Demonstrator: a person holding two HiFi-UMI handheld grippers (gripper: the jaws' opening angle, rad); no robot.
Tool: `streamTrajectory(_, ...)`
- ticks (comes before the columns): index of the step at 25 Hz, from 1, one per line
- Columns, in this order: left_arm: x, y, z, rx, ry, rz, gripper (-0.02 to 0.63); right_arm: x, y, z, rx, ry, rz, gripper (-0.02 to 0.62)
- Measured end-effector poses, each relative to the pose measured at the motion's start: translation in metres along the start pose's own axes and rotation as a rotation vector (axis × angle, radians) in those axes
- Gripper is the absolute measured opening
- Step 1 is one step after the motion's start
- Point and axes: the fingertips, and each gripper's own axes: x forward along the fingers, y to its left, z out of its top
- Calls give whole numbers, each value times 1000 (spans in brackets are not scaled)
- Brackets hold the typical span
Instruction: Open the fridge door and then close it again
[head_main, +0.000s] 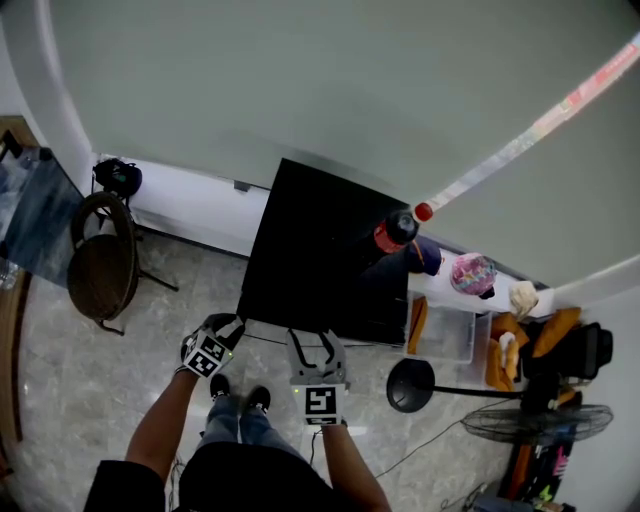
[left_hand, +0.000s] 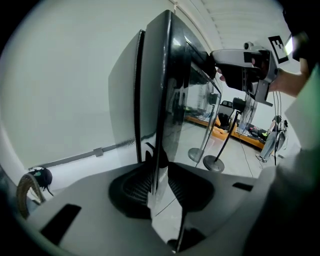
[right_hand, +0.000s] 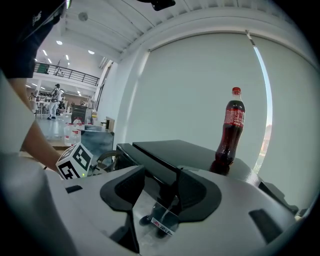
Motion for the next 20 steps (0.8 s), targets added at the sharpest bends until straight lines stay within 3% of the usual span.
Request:
streamTrajectory(9, -3, -4, -4, 35, 24, -17, 87, -2, 5, 0, -25, 4, 1, 196)
streamTrajectory(13, -17, -26, -20, 58, 38, -38, 80, -19, 15, -2, -79, -5, 43, 194)
streamTrajectory(20, -36, -56, -37, 47, 45, -18, 75, -43, 28, -8, -78, -17, 107, 190)
